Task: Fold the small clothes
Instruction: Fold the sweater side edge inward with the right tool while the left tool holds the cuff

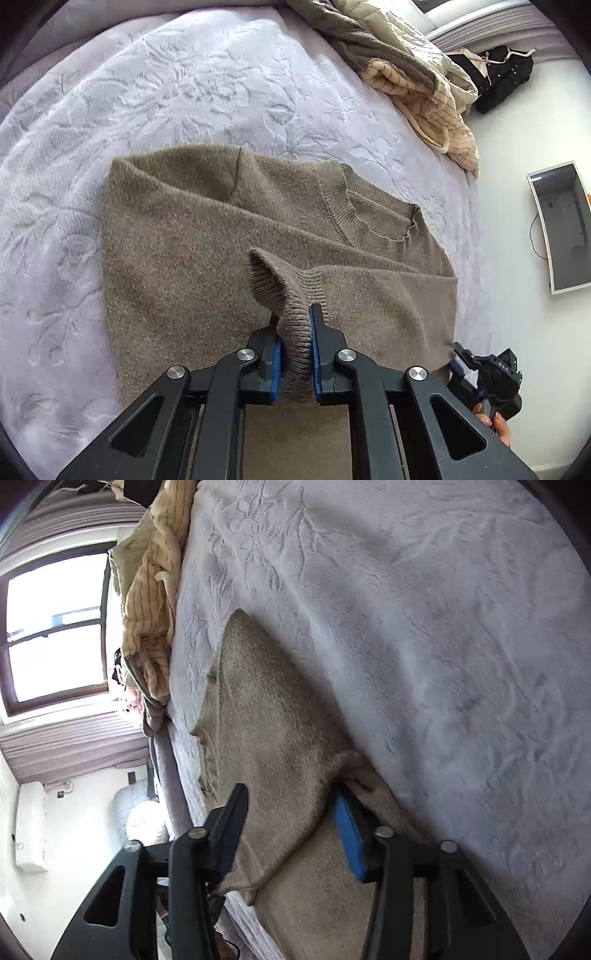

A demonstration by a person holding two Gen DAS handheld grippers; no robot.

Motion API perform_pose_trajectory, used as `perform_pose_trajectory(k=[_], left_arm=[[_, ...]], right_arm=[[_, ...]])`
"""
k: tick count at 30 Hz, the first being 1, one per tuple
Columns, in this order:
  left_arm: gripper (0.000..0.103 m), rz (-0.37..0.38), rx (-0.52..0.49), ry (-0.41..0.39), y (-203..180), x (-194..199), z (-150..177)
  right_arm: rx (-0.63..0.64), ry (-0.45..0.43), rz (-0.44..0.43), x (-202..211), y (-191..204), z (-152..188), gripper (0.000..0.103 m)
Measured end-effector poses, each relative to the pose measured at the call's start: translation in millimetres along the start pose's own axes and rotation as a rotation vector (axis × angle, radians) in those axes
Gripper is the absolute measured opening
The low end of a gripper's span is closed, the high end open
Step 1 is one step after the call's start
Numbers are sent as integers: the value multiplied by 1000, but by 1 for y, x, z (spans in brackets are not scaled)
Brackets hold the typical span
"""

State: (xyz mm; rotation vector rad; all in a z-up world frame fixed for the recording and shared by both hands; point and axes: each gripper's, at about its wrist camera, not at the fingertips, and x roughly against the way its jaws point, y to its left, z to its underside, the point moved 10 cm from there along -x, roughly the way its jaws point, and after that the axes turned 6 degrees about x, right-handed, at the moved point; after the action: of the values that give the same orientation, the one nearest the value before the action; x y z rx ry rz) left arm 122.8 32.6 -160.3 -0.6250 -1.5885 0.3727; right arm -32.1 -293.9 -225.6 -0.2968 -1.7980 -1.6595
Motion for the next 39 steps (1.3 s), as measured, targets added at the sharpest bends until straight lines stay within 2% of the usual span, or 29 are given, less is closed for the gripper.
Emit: perform_pose_trajectory(k=[3, 5, 8, 9, 11, 13, 15, 16, 17, 19, 20, 23, 25, 26, 28, 31, 33, 34, 36, 39], left_arm=[[14, -14, -41, -22, -1, 12, -6], [14, -46, -58, -9, 8, 10, -1], [14, -116, -58, 31, 35, -5, 15], [8, -129, -40, 42, 46, -10, 19], [6, -73, 29, 35, 57, -10, 22], [6, -44, 54, 24, 59, -6, 20], [6, -55, 35, 26, 58, -5, 20], [6, -63, 25, 29, 57, -4, 20], [6, -69, 16, 30, 57, -4, 21], [6, -76, 6, 31, 56, -5, 21], [6, -79, 4, 32, 57, -5, 21], [6, -85, 3, 33, 55, -8, 21], [6, -91, -1, 34, 55, -8, 20], [6, -95, -3, 34, 55, -8, 20], [6, -104, -4, 32, 53, -9, 20], [6, -121, -26, 25, 50, -8, 20], [6, -130, -43, 25, 50, -9, 22], [6, -142, -49, 24, 51, -11, 23], [6, -158, -57, 23, 53, -11, 24], [6, -194, -92, 24, 56, -2, 28]], right_arm=[[105, -4, 5, 2, 23, -5, 6], [178, 4, 37, 3, 26, -3, 6], [261, 63, 141, -4, 4, 4, 6], [267, 93, 164, -8, -8, 8, 6], [248, 101, 134, -7, -14, 9, 6], [241, 90, 140, 1, -15, 8, 9], [264, 77, 162, 13, -12, 10, 17], [281, 63, 171, 20, -9, 9, 25], [294, 49, 176, 24, -5, 7, 38], [313, 14, 189, 36, -2, -4, 54], [313, 4, 194, 38, -2, -11, 54], [297, 11, 171, 34, -3, -28, 54], [282, 86, 151, 15, -9, -28, 54], [268, 127, 158, 5, -14, -25, 45], [286, 186, 163, -5, -14, -16, 19], [455, 193, 221, 2, 8, -13, 17], [530, 181, 292, 8, 10, -19, 17], [558, 183, 342, 8, 5, -23, 11], [576, 198, 424, 2, -12, -30, 7], [533, 183, 414, 1, -16, -30, 7]])
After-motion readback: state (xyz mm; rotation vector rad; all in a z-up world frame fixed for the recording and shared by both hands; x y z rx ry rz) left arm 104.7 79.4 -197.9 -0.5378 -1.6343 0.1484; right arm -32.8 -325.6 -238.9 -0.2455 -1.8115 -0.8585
